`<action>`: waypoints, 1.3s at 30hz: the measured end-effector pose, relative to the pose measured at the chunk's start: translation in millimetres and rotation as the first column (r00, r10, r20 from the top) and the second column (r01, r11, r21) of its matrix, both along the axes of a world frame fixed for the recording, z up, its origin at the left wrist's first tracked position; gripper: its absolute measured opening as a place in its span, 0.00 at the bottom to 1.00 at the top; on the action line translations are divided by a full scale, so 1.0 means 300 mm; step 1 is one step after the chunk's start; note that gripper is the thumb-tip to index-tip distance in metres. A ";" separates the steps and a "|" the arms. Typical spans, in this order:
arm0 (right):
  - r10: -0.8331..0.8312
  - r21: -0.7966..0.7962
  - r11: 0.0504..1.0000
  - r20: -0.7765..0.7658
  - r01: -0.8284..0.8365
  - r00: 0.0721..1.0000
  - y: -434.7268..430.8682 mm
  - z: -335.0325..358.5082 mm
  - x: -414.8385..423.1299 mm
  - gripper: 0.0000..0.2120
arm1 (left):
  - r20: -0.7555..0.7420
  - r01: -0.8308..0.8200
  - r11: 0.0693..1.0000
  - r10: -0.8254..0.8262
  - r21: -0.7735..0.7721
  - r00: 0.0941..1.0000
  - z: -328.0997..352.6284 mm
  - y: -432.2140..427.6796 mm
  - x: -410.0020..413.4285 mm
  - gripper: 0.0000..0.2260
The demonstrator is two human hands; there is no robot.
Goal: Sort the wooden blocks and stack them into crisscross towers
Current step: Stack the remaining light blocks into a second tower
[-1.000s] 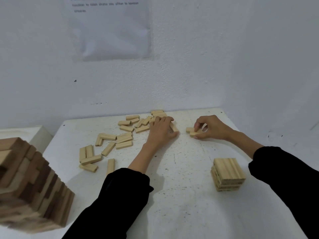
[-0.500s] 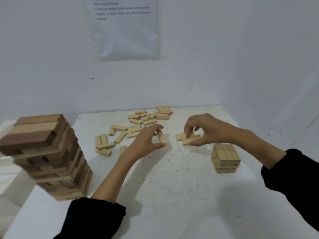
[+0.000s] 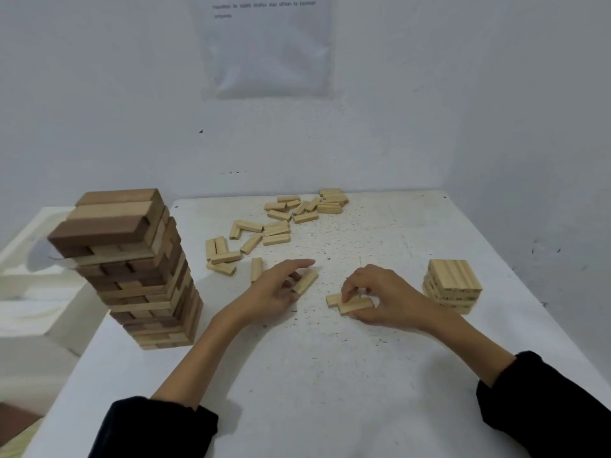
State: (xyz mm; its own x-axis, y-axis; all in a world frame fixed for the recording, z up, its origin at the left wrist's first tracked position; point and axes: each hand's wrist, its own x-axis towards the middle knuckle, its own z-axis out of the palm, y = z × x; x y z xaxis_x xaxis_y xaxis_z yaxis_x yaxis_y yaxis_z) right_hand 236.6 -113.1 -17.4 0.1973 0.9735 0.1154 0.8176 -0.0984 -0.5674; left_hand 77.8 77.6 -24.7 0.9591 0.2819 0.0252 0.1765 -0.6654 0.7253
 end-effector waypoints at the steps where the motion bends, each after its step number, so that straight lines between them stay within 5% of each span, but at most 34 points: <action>1: -0.010 0.036 0.999 -0.019 0.011 1.000 -0.004 -0.014 -0.003 0.10 | 0.034 -0.002 1.000 0.002 -0.010 0.999 -0.006 -0.003 0.002 0.24; 8: -0.194 0.175 0.955 -0.248 0.241 0.949 -0.020 -0.093 -0.025 0.17 | 0.218 -0.137 0.980 0.167 -0.145 0.962 -0.031 -0.059 0.025 0.11; 18: -0.260 0.220 0.928 -0.197 0.301 0.945 0.055 -0.099 -0.063 0.25 | 0.251 -0.099 0.968 0.157 -0.231 0.955 -0.031 -0.057 0.031 0.12; 24: -0.186 0.111 0.969 -0.250 0.219 0.950 0.014 -0.096 -0.022 0.27 | 0.132 -0.055 0.983 0.079 -0.177 0.988 -0.039 -0.023 -0.010 0.23; 35: -0.243 0.152 0.944 -0.285 0.294 0.927 0.033 -0.100 -0.029 0.24 | 0.150 -0.042 0.994 0.058 -0.105 0.987 -0.055 -0.020 -0.001 0.17; 39: -0.222 0.108 0.962 -0.222 0.250 0.949 0.024 -0.097 -0.034 0.32 | 0.139 -0.104 0.989 0.119 -0.105 0.983 -0.031 -0.059 -0.003 0.17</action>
State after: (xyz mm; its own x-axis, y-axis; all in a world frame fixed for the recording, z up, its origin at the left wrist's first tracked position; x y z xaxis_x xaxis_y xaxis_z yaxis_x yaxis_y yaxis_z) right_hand 226.2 -105.9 -46.5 0.4529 0.8746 0.1730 0.6439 -0.1866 -0.7420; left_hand 76.8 60.0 -34.1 0.9097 0.3947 0.1289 0.1340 -0.5728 0.8086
